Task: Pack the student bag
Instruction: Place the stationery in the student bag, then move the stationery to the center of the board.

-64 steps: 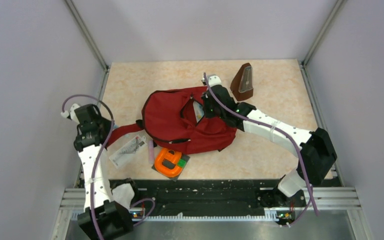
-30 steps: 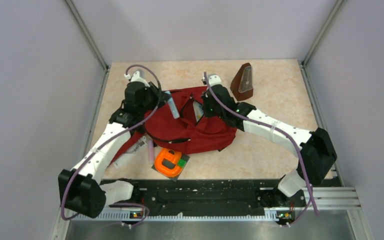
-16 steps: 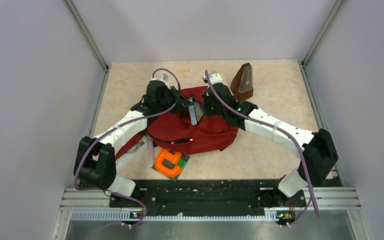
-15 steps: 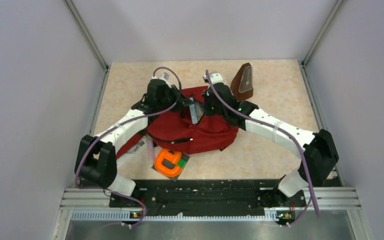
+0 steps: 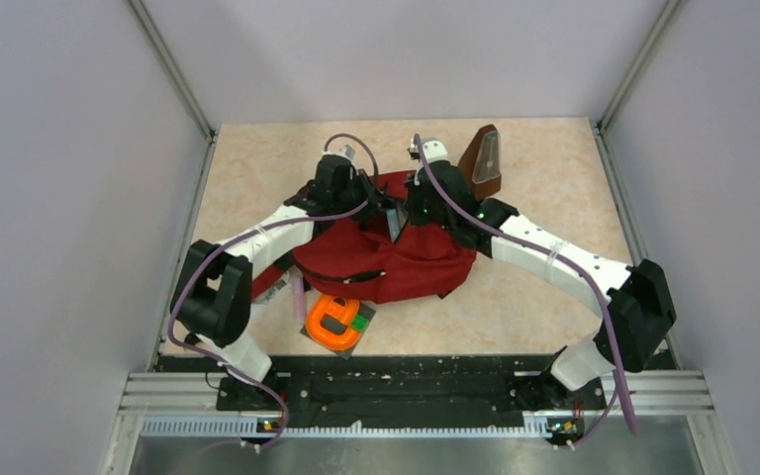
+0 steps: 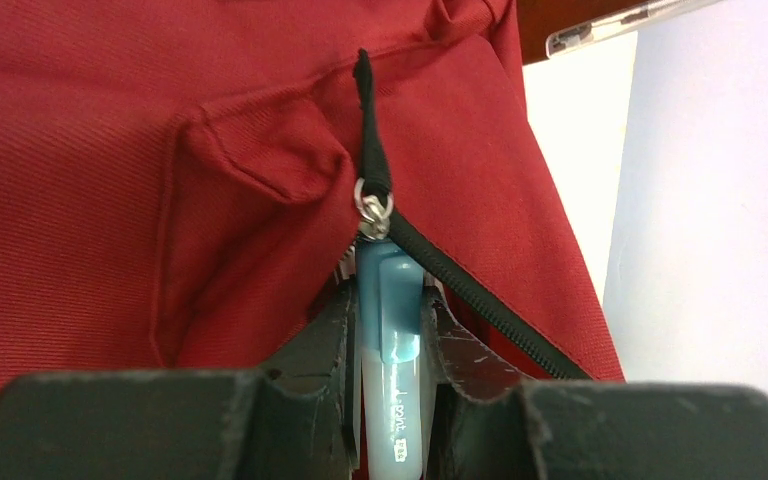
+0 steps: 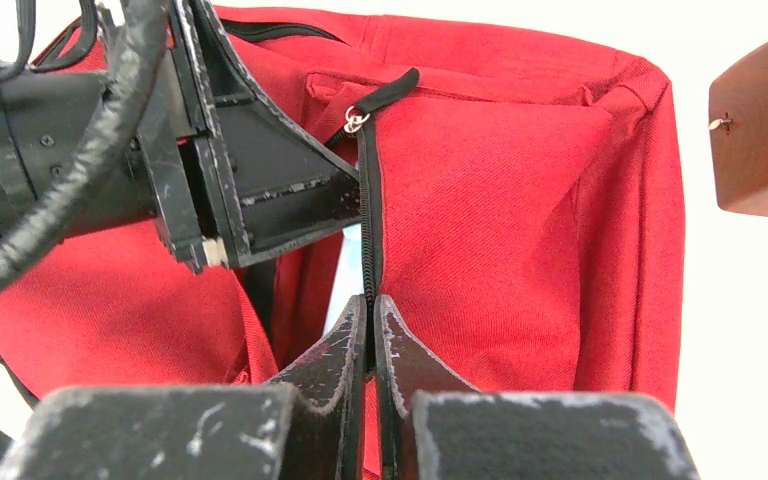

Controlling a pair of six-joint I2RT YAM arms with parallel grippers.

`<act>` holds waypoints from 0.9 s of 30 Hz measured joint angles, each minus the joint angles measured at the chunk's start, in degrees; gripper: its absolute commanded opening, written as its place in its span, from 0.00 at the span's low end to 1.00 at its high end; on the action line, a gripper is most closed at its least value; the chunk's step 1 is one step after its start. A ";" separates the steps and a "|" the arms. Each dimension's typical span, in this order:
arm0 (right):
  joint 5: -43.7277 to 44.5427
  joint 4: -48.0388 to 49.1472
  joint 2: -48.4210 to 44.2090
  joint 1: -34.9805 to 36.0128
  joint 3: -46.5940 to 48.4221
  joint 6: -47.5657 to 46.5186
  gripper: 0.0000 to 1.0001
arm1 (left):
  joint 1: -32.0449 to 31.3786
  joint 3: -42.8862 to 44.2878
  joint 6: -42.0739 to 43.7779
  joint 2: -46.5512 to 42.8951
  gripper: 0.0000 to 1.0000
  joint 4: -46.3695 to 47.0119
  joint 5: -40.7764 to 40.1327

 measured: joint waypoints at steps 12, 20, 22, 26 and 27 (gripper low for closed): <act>-0.31 -0.31 0.04 0.00 0.15 0.94 0.00 | -3.28 -5.75 3.78 -7.72 0.76 -5.88 -6.45; 0.20 -0.09 0.00 -0.02 -0.04 1.07 0.00 | 0.63 -9.42 8.59 -31.61 0.85 -15.43 -20.59; 0.26 0.42 -0.04 -0.02 -0.39 1.11 0.00 | 2.78 -11.87 8.61 -38.01 0.85 -17.99 -22.38; 0.35 0.57 -0.04 -0.02 -0.39 1.11 0.00 | 8.39 -16.48 6.56 -45.59 0.85 -27.08 -22.97; 0.35 0.57 -0.04 -0.02 -0.39 1.11 0.00 | 9.55 -17.75 5.81 -46.62 0.85 -30.14 -23.56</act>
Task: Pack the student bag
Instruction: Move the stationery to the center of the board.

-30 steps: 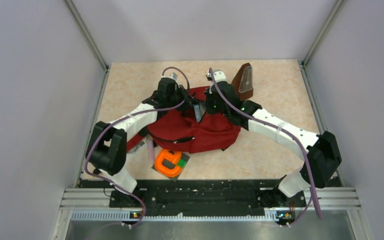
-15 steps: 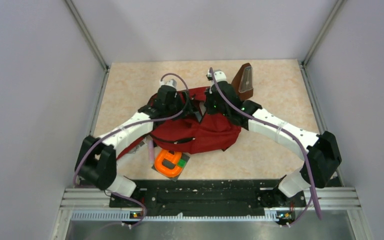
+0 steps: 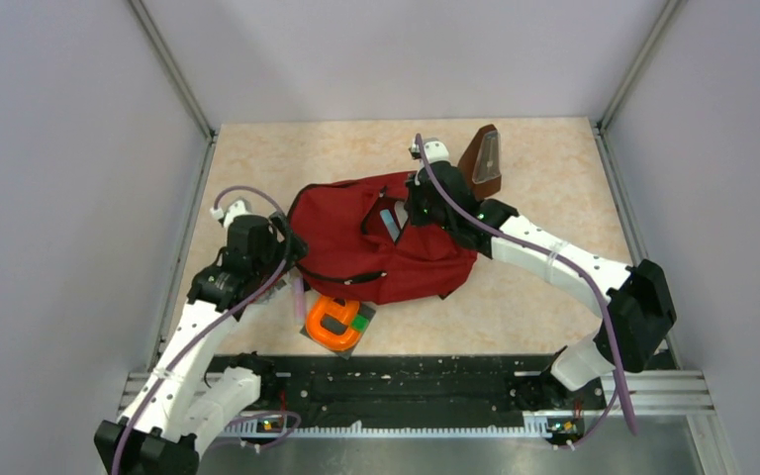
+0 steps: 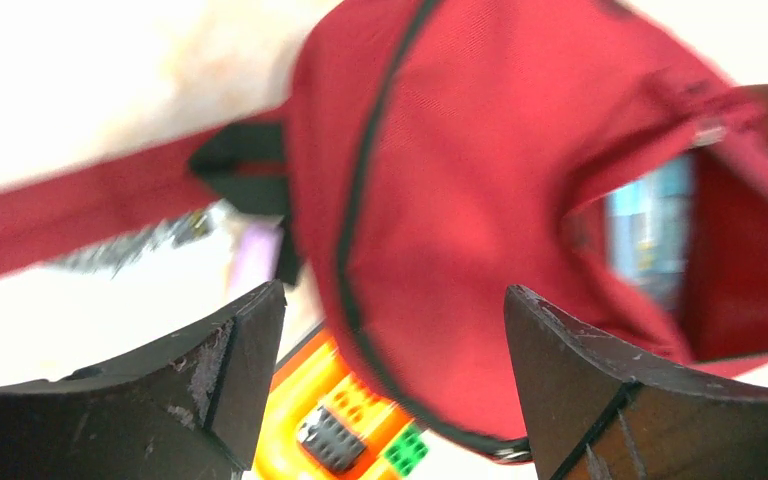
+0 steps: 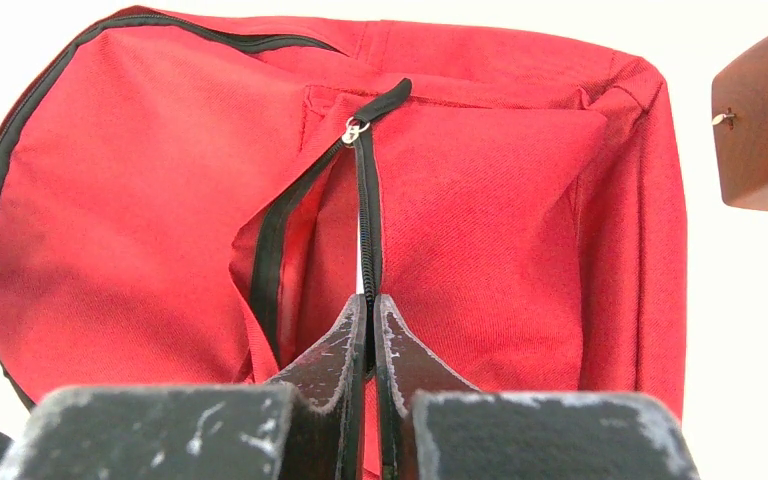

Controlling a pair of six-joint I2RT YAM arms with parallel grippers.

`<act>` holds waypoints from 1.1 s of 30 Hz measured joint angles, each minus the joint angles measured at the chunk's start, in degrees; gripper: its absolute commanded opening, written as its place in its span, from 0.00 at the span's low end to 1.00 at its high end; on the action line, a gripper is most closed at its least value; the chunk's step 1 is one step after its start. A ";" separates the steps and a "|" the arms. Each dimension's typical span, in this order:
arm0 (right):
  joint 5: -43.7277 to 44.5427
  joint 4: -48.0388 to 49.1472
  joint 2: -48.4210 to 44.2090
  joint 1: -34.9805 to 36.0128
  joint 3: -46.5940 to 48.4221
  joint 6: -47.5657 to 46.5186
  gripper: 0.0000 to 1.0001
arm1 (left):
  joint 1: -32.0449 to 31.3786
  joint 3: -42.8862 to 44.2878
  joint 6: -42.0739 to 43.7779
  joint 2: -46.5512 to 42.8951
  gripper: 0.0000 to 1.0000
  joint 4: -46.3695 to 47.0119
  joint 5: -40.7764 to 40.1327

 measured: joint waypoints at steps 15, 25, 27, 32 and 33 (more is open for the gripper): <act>-2.12 0.55 -0.92 0.04 -1.62 1.01 0.00 | 0.83 -16.83 -9.42 -1.73 0.65 -7.37 4.70; -1.18 1.20 -1.18 -0.02 -2.54 1.49 0.00 | 0.83 -18.53 -14.21 -18.95 0.65 -14.16 0.35; -0.81 1.18 -1.18 -0.02 -2.45 1.49 0.00 | 0.83 -18.53 -16.39 -22.16 0.58 -16.65 -0.85; 0.28 0.92 -1.18 -0.50 -2.43 1.79 0.00 | 0.83 -18.60 -20.22 -23.17 0.59 -22.12 -2.03; 0.31 0.90 -1.18 -0.66 -2.43 1.86 0.00 | 0.83 -18.64 -20.37 -22.38 0.60 -22.38 -2.08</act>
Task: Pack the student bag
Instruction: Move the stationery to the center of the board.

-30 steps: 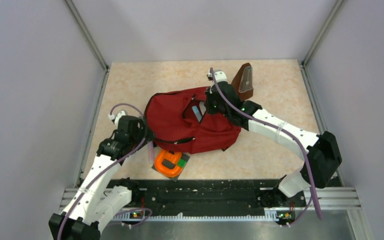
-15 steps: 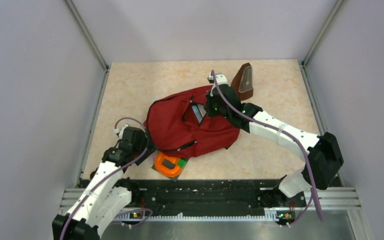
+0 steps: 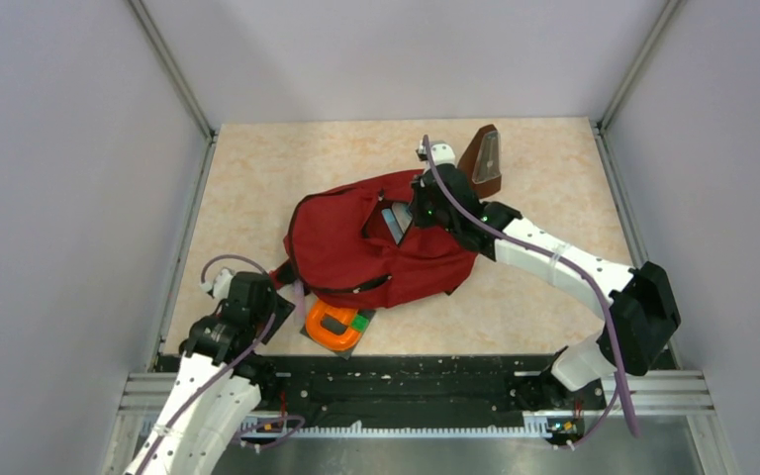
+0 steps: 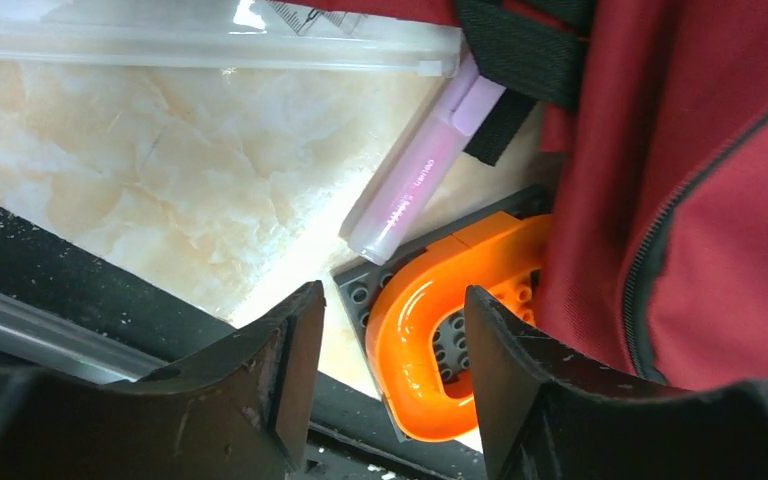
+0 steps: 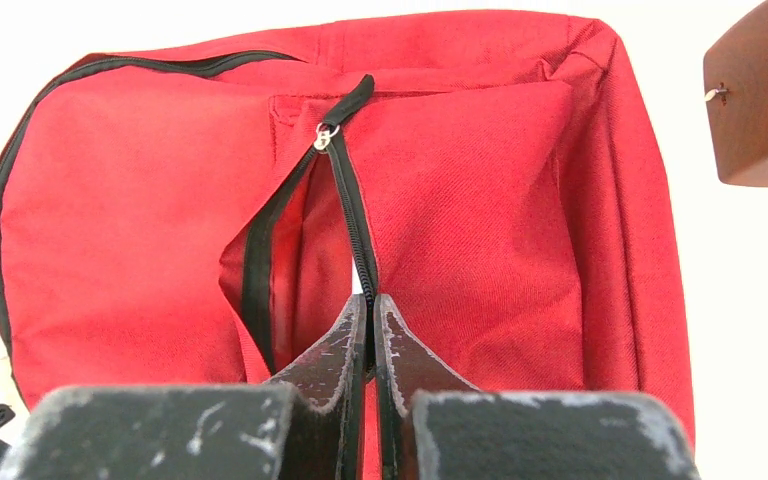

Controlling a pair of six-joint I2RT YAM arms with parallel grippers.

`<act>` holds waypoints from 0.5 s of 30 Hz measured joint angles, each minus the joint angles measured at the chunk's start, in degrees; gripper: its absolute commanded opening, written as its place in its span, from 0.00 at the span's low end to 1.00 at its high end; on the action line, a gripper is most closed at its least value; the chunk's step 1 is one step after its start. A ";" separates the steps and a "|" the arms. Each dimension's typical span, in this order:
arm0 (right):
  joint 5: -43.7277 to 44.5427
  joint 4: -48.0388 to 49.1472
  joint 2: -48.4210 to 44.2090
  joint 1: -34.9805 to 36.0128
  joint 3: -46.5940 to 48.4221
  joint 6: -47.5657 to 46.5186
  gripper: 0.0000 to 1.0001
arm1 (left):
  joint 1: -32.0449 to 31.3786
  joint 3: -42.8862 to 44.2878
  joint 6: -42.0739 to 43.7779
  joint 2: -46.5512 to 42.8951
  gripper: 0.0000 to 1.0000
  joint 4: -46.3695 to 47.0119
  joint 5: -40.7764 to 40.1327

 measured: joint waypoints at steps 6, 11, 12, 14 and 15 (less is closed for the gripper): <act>0.02 -0.09 0.00 -0.42 0.00 0.44 0.00 | 0.00 -1.36 0.17 11.80 0.63 5.44 1.07; 0.04 -0.11 -0.02 -0.44 0.00 0.48 0.00 | 0.00 -1.51 2.34 20.70 0.64 12.35 1.36; 0.04 -0.11 -0.07 -0.44 0.00 0.48 0.00 | 0.00 -1.42 3.04 22.16 0.64 13.44 1.20; 0.07 -0.13 -0.20 -0.44 0.00 0.48 0.00 | 0.04 -0.92 4.48 25.44 0.60 15.39 1.01; 0.04 -0.11 -0.28 -0.48 0.00 0.48 0.00 | 0.04 -0.50 5.33 27.47 0.58 16.48 0.85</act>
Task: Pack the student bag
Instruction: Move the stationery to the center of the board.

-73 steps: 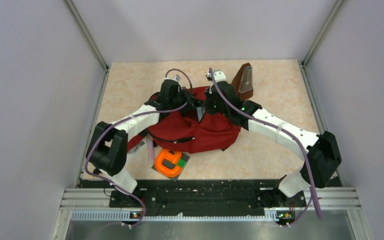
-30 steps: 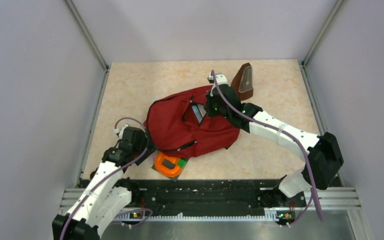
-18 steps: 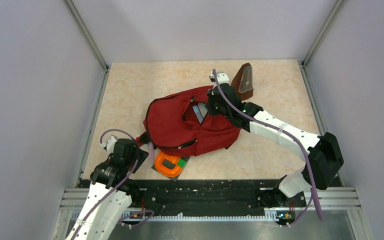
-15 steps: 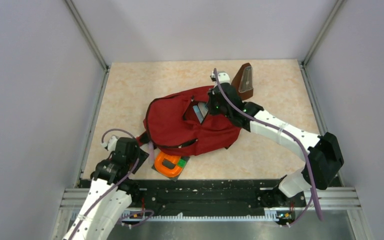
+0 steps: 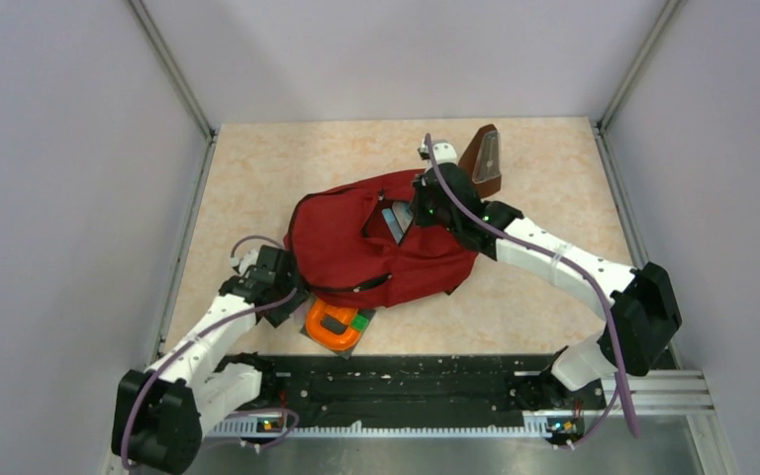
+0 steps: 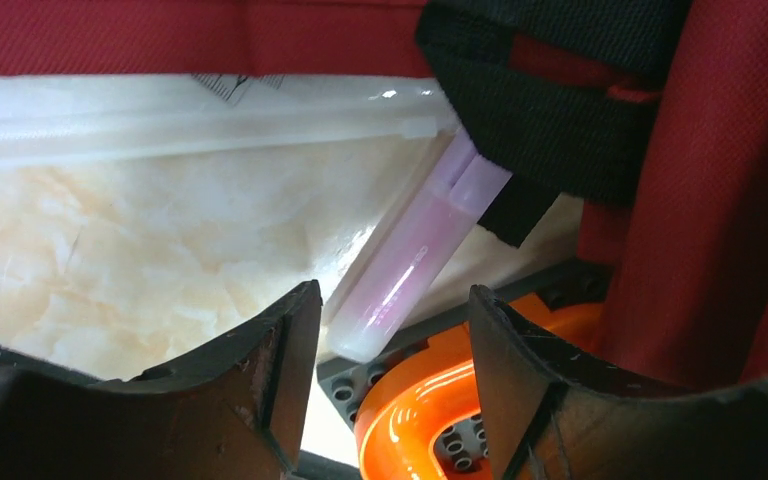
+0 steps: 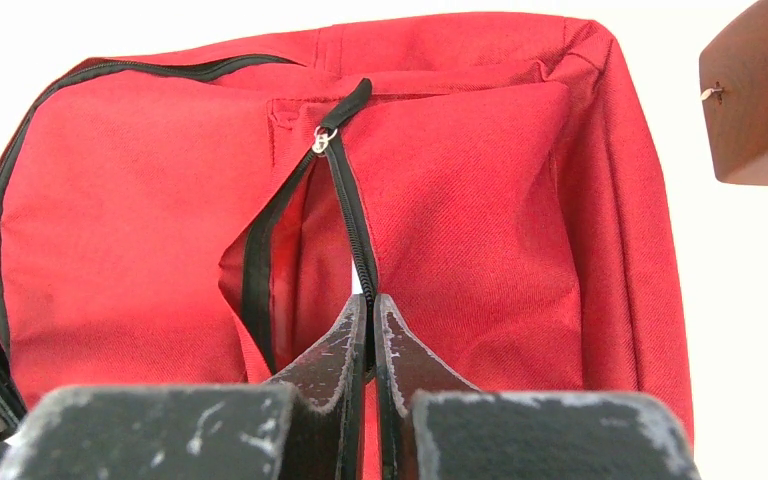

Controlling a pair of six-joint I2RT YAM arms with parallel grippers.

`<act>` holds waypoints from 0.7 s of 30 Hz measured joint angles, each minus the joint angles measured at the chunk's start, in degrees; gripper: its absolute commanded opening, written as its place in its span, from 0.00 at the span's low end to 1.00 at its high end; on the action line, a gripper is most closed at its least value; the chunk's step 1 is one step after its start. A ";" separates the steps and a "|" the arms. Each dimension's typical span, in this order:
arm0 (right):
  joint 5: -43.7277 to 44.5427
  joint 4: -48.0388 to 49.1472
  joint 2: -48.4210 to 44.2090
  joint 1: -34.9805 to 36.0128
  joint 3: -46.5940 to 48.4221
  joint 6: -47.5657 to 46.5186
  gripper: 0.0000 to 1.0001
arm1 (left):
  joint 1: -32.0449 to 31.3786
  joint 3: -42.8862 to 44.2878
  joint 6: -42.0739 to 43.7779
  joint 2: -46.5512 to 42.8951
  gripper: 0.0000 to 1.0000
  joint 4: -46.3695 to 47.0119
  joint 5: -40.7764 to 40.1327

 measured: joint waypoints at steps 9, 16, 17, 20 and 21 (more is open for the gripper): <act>0.00 -0.02 -0.02 -0.26 0.00 0.00 0.00 | 0.00 3.34 5.49 9.57 0.49 3.69 -0.04; -0.02 -0.04 -0.02 -0.26 0.00 -0.02 0.00 | 1.40 2.34 5.27 7.69 0.42 2.01 -2.73; -0.02 -0.04 -0.02 -0.26 0.00 -0.02 0.00 | 2.01 1.68 5.09 6.03 0.42 1.77 -3.17; -0.07 -0.04 -0.02 -0.28 0.00 -0.02 0.00 | 3.67 -1.29 4.28 -0.33 0.40 0.96 -4.39; -0.09 -0.04 -0.02 -0.26 0.00 -0.02 0.00 | 3.93 -2.23 3.91 -1.97 0.41 0.63 -4.61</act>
